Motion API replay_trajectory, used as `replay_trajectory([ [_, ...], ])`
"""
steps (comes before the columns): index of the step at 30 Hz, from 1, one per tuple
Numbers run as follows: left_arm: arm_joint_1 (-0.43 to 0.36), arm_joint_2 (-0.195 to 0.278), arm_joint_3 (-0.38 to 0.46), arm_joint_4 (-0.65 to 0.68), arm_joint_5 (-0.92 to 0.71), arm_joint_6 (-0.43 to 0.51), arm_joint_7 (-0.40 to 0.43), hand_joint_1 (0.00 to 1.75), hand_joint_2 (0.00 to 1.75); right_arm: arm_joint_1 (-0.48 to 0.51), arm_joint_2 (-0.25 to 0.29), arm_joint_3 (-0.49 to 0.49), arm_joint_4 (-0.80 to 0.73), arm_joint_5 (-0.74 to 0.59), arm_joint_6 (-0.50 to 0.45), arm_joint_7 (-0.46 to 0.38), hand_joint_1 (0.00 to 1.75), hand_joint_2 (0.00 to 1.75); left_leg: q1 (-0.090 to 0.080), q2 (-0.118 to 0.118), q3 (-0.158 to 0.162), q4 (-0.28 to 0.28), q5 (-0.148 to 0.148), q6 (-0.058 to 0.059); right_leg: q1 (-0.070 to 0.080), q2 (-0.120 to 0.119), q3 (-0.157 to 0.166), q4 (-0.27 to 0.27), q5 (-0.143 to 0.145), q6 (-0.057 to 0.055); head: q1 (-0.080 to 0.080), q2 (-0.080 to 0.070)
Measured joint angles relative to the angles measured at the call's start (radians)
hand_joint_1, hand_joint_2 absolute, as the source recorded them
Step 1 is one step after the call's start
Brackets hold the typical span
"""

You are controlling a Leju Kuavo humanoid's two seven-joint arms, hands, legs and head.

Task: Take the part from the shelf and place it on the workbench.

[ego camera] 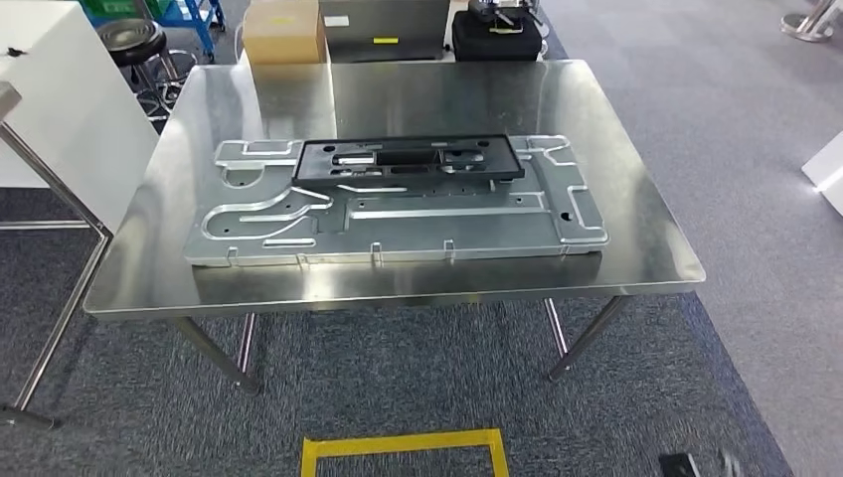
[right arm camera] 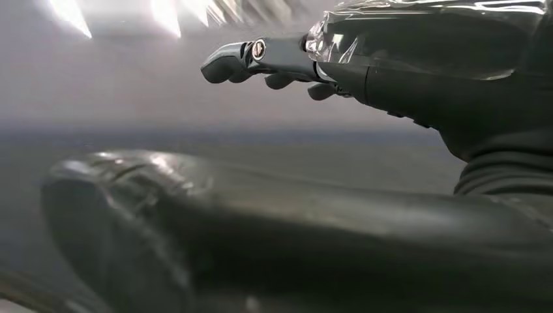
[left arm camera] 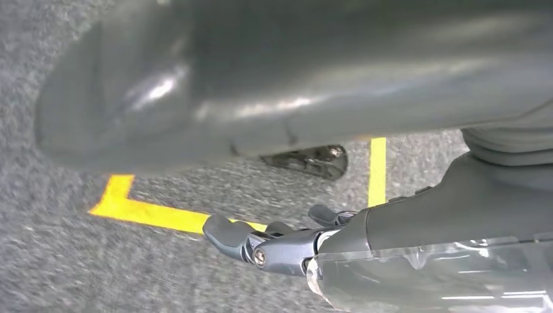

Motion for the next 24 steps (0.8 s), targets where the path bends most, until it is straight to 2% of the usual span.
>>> replay_trajectory([
  [1,0.000,-0.001,0.000,0.000,-0.001,-0.001,0.001,0.00,0.00,-0.006,-0.001,-0.004,0.066,0.016,0.004,0.032,0.00,0.00,-0.001,0.001,-0.014,0.002,0.010,-0.001,-0.002,0.000,-0.009,0.057,-0.022,0.003,0.000,0.000],
  [2,0.000,-0.001,0.000,0.000,-0.002,-0.001,0.002,0.00,0.00,-0.010,-0.001,-0.006,0.119,0.026,0.008,0.054,0.00,0.00,-0.001,0.003,-0.028,0.005,0.019,-0.003,-0.005,0.000,-0.004,0.086,-0.019,0.005,0.000,0.000],
  [3,0.000,-0.002,0.000,0.000,-0.002,-0.001,0.003,0.00,0.00,-0.014,-0.001,-0.007,0.165,0.033,0.012,0.068,0.00,0.00,-0.001,0.004,-0.043,0.010,0.027,-0.006,-0.007,0.000,0.020,0.079,0.003,0.006,0.000,0.000],
  [4,0.000,-0.003,0.000,0.000,-0.003,-0.002,0.003,0.00,0.00,-0.019,-0.002,-0.008,0.202,0.041,0.019,0.086,0.00,0.00,-0.001,0.004,-0.058,0.015,0.034,-0.009,-0.009,0.000,0.063,0.033,0.031,0.006,0.000,0.000],
  [5,0.000,-0.004,0.000,0.000,-0.005,-0.002,0.004,0.00,0.00,-0.025,-0.003,-0.008,0.235,0.055,0.035,0.117,0.00,0.00,-0.001,0.005,-0.070,0.020,0.041,-0.014,-0.010,0.000,0.120,-0.039,0.047,0.003,0.000,0.000],
  [6,-0.001,-0.004,0.000,0.000,-0.009,-0.003,0.004,0.00,0.00,-0.032,-0.004,-0.008,0.264,0.075,0.059,0.168,0.00,0.00,-0.001,0.005,-0.080,0.026,0.046,-0.019,-0.009,0.000,0.175,-0.119,0.050,-0.001,0.000,0.000],
  [7,-0.003,-0.005,0.000,0.000,-0.013,-0.004,0.004,0.00,0.00,-0.039,-0.002,-0.006,0.289,0.100,0.092,0.232,0.00,0.00,-0.002,0.006,-0.086,0.028,0.053,-0.025,-0.007,0.001,0.214,-0.179,0.046,-0.006,0.000,0.000],
  [8,-0.004,-0.006,0.000,0.000,-0.018,-0.007,0.003,0.00,0.00,-0.044,0.001,-0.003,0.313,0.124,0.129,0.300,0.00,0.00,-0.001,0.006,-0.089,0.028,0.060,-0.031,-0.003,0.002,0.235,-0.216,0.038,-0.012,0.000,0.000],
  [10,-0.005,-0.008,-0.002,0.000,-0.029,-0.015,0.001,0.00,0.00,-0.049,0.018,0.002,0.356,0.154,0.201,0.415,0.00,0.00,0.000,0.006,-0.093,0.027,0.072,-0.045,0.000,0.001,0.232,-0.230,0.044,-0.025,0.000,0.000],
  [11,-0.005,-0.008,-0.002,0.000,-0.034,-0.019,0.001,0.00,0.00,-0.052,0.029,0.003,0.374,0.160,0.228,0.453,0.00,0.00,0.002,0.005,-0.098,0.034,0.064,-0.051,0.000,-0.001,0.226,-0.232,0.052,-0.033,0.000,0.000],
  [12,-0.004,-0.009,-0.003,0.000,-0.038,-0.022,0.001,0.00,0.00,-0.054,0.040,0.003,0.389,0.162,0.248,0.480,0.00,0.00,0.003,0.003,-0.107,0.055,0.039,-0.056,-0.001,-0.003,0.218,-0.233,0.061,-0.043,0.000,0.000],
  [13,-0.003,-0.009,-0.004,0.000,-0.042,-0.025,0.002,0.00,0.00,-0.055,0.050,0.003,0.400,0.163,0.260,0.495,0.00,0.00,0.004,0.002,-0.121,0.095,-0.003,-0.061,-0.002,-0.005,0.208,-0.234,0.071,-0.051,0.000,0.000],
  [15,-0.003,-0.010,-0.008,0.001,-0.046,-0.028,0.003,0.00,0.00,-0.057,0.065,0.003,0.417,0.163,0.273,0.510,0.00,0.00,0.006,0.001,-0.157,0.223,-0.100,-0.066,0.002,-0.006,0.182,-0.230,0.089,-0.059,0.000,0.000],
  [16,-0.004,-0.011,-0.009,0.001,-0.047,-0.031,0.004,0.00,0.00,-0.057,0.071,0.003,0.425,0.162,0.279,0.513,0.00,0.00,0.006,0.001,-0.168,0.282,-0.127,-0.068,0.004,-0.006,0.166,-0.227,0.099,-0.060,0.000,0.000],
  [17,-0.004,-0.011,-0.011,0.001,-0.048,-0.033,0.004,0.00,0.00,-0.058,0.074,0.003,0.430,0.162,0.284,0.515,0.00,0.00,0.006,0.001,-0.166,0.317,-0.131,-0.069,0.006,-0.006,0.150,-0.222,0.108,-0.061,0.000,0.000],
  [18,-0.004,-0.012,-0.013,0.001,-0.048,-0.036,0.004,0.00,0.00,-0.058,0.078,0.003,0.435,0.162,0.290,0.515,0.00,0.00,0.006,0.001,-0.146,0.316,-0.112,-0.068,0.007,-0.006,0.134,-0.217,0.117,-0.060,0.000,0.000],
  [19,-0.005,-0.012,-0.014,0.001,-0.049,-0.040,0.004,0.00,0.00,-0.059,0.079,0.003,0.439,0.162,0.296,0.513,0.00,0.00,0.006,0.001,-0.110,0.280,-0.082,-0.066,0.008,-0.006,0.118,-0.211,0.124,-0.058,0.000,0.000],
  [20,-0.006,-0.012,-0.016,0.001,-0.049,-0.042,0.004,0.00,0.00,-0.060,0.080,0.003,0.442,0.163,0.300,0.509,0.00,0.00,0.006,0.000,-0.059,0.214,-0.058,-0.062,0.008,-0.005,0.104,-0.204,0.131,-0.056,0.000,0.000],
  [21,-0.008,-0.012,-0.017,0.001,-0.049,-0.044,0.004,0.00,0.00,-0.061,0.081,0.003,0.444,0.165,0.302,0.503,0.00,0.00,0.004,0.000,-0.005,0.135,-0.051,-0.057,0.010,-0.005,0.092,-0.197,0.137,-0.052,0.000,0.000],
  [22,-0.010,-0.012,-0.018,0.001,-0.050,-0.045,0.004,0.00,0.00,-0.061,0.082,0.003,0.446,0.165,0.303,0.497,0.00,0.00,0.001,-0.001,0.036,0.072,-0.054,-0.052,0.011,-0.005,0.084,-0.192,0.144,-0.047,0.000,0.000],
  [23,-0.011,-0.013,-0.019,0.001,-0.051,-0.046,0.004,0.00,0.00,-0.062,0.082,0.003,0.447,0.166,0.304,0.489,0.00,0.00,-0.001,-0.002,0.060,0.028,-0.062,-0.047,0.011,-0.005,0.079,-0.190,0.152,-0.042,0.000,0.000],
  [24,-0.011,-0.013,-0.020,0.001,-0.054,-0.048,0.003,0.00,0.00,-0.063,0.082,0.003,0.448,0.168,0.305,0.481,0.00,0.00,-0.004,-0.002,0.065,0.009,-0.067,-0.042,0.010,-0.005,0.076,-0.190,0.160,-0.037,0.000,0.000],
])
